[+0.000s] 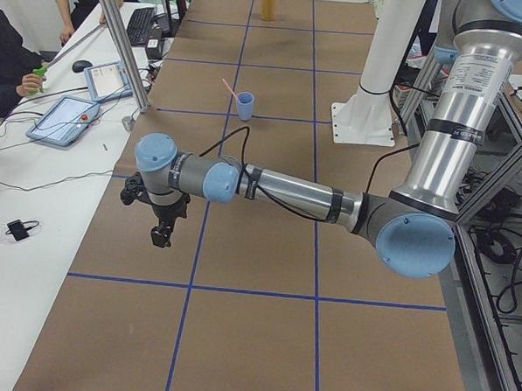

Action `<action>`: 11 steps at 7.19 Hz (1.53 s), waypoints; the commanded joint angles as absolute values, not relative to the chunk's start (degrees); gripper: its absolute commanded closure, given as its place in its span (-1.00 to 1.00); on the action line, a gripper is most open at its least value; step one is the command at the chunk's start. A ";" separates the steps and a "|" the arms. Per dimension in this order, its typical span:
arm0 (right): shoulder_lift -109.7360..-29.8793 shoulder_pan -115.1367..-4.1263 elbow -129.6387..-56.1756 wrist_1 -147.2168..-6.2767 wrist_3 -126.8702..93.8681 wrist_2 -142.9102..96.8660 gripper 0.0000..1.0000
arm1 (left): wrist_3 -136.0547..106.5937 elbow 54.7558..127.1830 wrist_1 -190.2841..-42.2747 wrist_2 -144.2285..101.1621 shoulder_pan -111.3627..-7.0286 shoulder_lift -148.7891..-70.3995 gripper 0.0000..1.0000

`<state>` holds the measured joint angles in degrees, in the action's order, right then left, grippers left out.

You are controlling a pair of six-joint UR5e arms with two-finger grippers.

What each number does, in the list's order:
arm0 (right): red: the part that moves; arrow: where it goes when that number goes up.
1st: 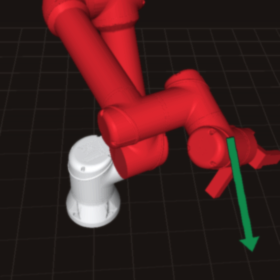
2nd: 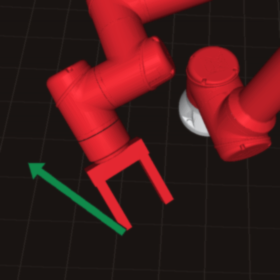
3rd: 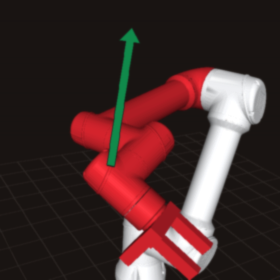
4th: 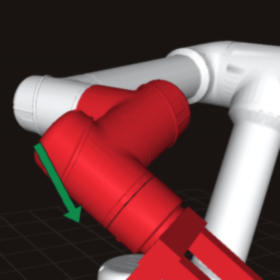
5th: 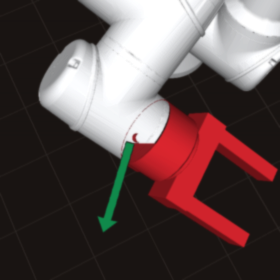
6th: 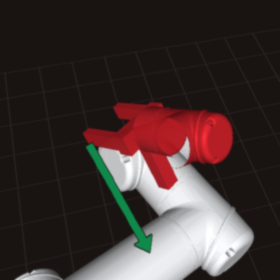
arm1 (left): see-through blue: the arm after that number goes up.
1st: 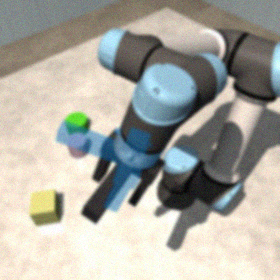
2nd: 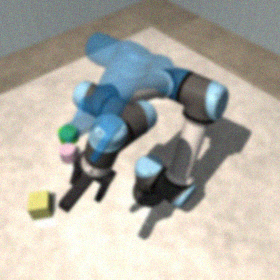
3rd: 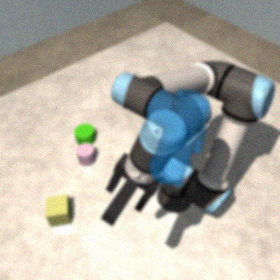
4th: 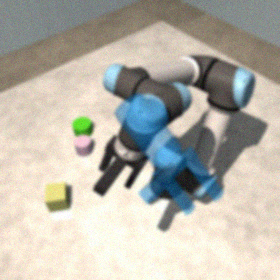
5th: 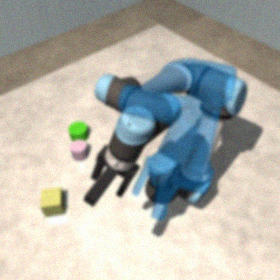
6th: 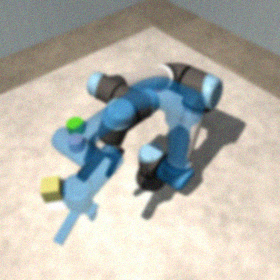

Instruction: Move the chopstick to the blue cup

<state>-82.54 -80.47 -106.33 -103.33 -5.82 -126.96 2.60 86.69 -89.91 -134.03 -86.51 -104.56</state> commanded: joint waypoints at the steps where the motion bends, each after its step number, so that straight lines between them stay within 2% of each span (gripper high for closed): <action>1: -90.24 -84.20 -104.15 -102.92 2.63 -125.25 -1.00 | 2.81 87.19 -91.48 -134.82 -90.32 -103.63 -0.97; 5: -88.86 -87.87 -100.66 -101.27 0.89 -125.68 -1.00 | 3.78 86.31 -97.80 -136.76 -91.58 -94.86 -0.97; 8: -89.03 -89.90 -94.94 -96.15 -3.52 -130.32 -1.00 | 3.34 84.56 -97.03 -136.76 -91.76 -94.40 -0.97; 11: -89.03 -90.62 -94.48 -96.15 -3.69 -132.19 -1.00 | 2.99 84.02 -96.94 -136.58 -91.76 -94.48 -0.97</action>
<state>-89.05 -90.41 -94.71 -96.20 -3.53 -131.78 3.10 84.16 -96.94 -136.63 -91.75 -94.44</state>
